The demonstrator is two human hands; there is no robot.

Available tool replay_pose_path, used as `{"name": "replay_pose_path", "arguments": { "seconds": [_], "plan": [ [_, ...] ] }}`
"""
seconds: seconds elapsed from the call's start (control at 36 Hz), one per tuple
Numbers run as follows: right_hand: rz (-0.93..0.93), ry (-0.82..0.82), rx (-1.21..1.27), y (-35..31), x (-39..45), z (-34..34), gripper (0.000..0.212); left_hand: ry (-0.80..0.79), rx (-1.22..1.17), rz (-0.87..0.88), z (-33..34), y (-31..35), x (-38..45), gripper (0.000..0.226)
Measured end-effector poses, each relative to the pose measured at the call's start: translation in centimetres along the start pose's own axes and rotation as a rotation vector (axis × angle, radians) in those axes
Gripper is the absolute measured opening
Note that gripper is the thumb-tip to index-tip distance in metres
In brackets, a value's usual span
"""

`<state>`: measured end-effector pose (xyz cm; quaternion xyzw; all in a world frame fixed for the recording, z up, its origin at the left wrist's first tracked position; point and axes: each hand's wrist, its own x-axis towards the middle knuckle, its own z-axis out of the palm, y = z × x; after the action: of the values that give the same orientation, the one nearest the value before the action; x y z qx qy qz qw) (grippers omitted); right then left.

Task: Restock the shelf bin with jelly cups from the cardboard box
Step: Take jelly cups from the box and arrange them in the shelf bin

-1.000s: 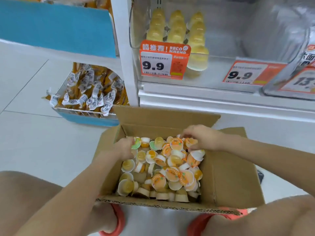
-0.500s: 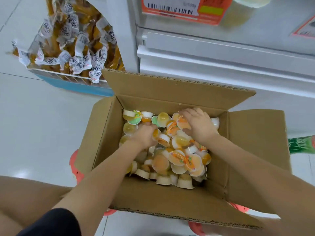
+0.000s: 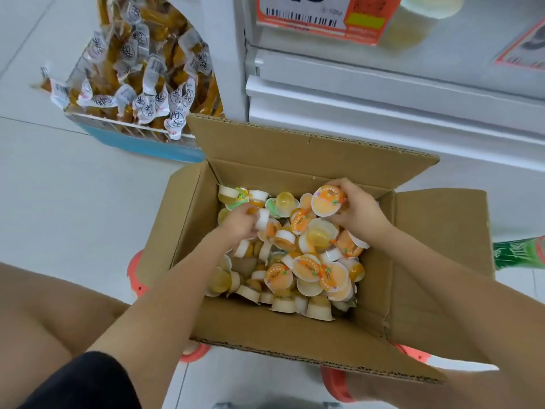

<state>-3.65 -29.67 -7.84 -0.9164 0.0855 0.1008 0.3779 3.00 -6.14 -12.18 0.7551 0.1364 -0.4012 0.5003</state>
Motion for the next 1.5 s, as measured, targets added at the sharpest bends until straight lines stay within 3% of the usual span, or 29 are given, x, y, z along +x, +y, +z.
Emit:
{"name": "replay_pose_path", "arguments": {
  "seconds": [0.08, 0.22, 0.39, 0.56, 0.78, 0.97, 1.25, 1.39, 1.5],
  "plan": [
    [-0.023, -0.036, 0.024, -2.0, -1.4, -2.0, 0.053, -0.113, -0.319, -0.12, -0.8, 2.7, -2.3, 0.019],
    [-0.115, -0.032, -0.044, -7.1, -3.5, -7.0, 0.054, -0.317, -0.354, -0.027, -0.9, 8.7, -7.4, 0.038],
    [-0.248, 0.096, -0.094, -13.5, -7.5, -13.1, 0.062, -0.523, -0.396, 0.109, -0.6, 16.5, -15.8, 0.036],
    [-0.329, 0.216, 0.02, -17.4, -10.4, -15.2, 0.066, -0.641, -0.531, 0.183, -0.3, 18.3, -21.7, 0.038],
    [-0.363, 0.219, 0.061, -19.3, -10.3, -16.5, 0.064, -0.718, -0.649, 0.36, 1.0, 19.4, -23.3, 0.027],
    [-0.348, 0.198, 0.029, -18.8, -9.6, -17.2, 0.066, -0.658, -0.523, 0.37, 1.2, 19.7, -22.8, 0.044],
    [-0.427, 0.25, 0.012, -19.9, -9.2, -18.4, 0.056, -0.607, -0.559, 0.425, 0.8, 21.3, -23.5, 0.026],
    [-0.495, 0.246, -0.047, -20.6, -8.9, -18.8, 0.061, -0.619, -0.595, 0.436, 0.2, 21.9, -24.1, 0.034],
    [-0.503, 0.262, 0.085, -20.9, -8.4, -19.2, 0.062, -0.627, -0.618, 0.438, -0.3, 22.3, -24.2, 0.042]
  ]
}}
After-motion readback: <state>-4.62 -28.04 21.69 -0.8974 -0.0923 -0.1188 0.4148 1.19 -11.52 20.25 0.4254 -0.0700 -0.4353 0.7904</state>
